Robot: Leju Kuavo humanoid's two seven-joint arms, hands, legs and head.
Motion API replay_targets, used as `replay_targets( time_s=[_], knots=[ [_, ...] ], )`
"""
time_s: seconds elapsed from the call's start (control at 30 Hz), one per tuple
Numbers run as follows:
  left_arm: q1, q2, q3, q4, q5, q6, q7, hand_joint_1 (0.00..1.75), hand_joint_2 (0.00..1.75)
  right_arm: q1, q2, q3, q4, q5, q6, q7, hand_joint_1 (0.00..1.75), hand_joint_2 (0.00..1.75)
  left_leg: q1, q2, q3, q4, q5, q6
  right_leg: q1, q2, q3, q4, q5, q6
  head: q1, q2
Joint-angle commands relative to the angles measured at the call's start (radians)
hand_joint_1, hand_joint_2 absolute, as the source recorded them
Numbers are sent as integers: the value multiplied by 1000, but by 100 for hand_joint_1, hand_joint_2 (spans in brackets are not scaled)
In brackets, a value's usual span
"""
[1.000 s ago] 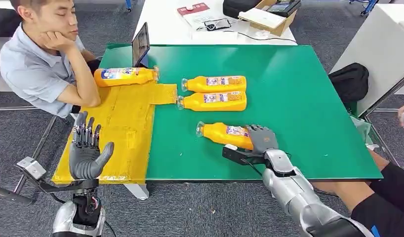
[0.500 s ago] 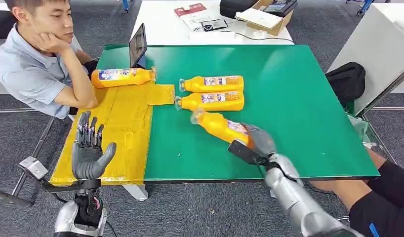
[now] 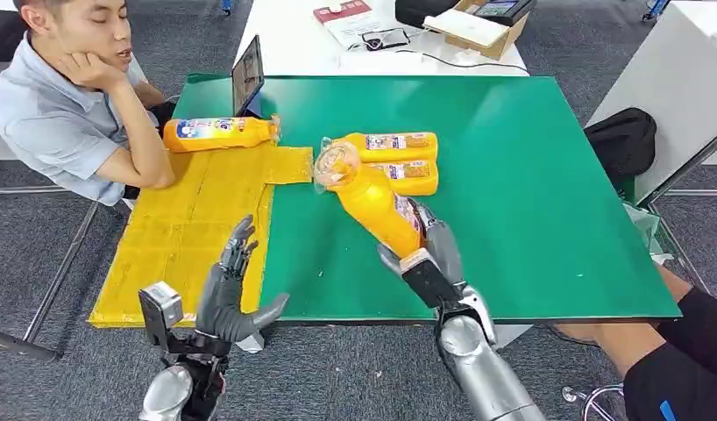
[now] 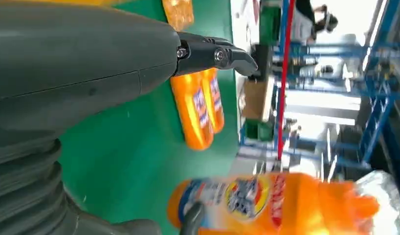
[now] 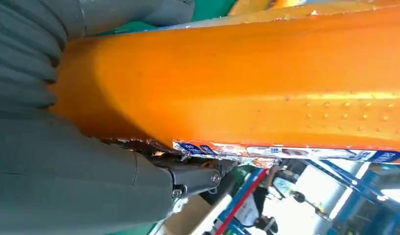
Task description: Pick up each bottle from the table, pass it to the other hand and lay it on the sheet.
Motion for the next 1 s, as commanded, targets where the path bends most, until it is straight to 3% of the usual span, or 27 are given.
replay_targets(
  time_s=[0.03,0.33,0.77,0.8,0.83,0.9,0.93,0.97,1.0],
  knots=[
    [-51,35,-119,78,-43,-23,42,0,175,-4,58,129,36,91,38,-20,175,175,1,2,5,-1,-2,-1,1,2,4,0,-1,-3,0,0],
    [-109,2,-144,72,-23,53,52,0,175,-17,133,391,226,184,-39,-66,175,175,2,2,5,-1,-2,-1,2,2,4,-1,-1,-2,0,0],
    [-108,-3,-129,44,236,-34,61,0,175,-62,148,465,342,142,-83,-45,175,175,2,0,3,-1,-1,-1,2,-1,3,-1,-1,-2,0,0],
    [-107,-2,-132,47,267,-55,71,101,175,-67,148,462,358,139,-90,-46,175,175,2,0,3,-1,0,-1,2,-1,2,-1,-1,-2,0,0],
    [-103,-3,-128,48,288,-62,75,175,175,-68,148,455,369,138,-99,-39,175,175,2,0,5,-1,-1,-2,2,-1,5,-1,-2,-2,0,0],
    [-101,-4,-124,46,294,-61,74,175,175,-67,147,451,376,139,-109,-37,175,175,2,0,4,-1,-1,-1,2,-1,4,-1,-2,-2,0,0],
    [-98,-11,-113,44,303,-50,73,175,175,-65,148,449,381,142,-119,-30,164,175,2,-1,6,-1,-1,-1,2,-1,5,-1,-2,-2,0,0],
    [-95,-16,-104,42,310,-38,77,175,175,-62,149,450,383,148,-128,-26,136,175,2,0,4,-1,-1,-1,2,-1,4,-1,-2,-2,0,0],
    [-94,-20,-95,38,318,-24,83,175,175,-57,149,452,384,156,-143,-21,28,175,2,0,3,-1,0,-1,2,-1,2,-1,-1,-1,0,0]
  ],
)
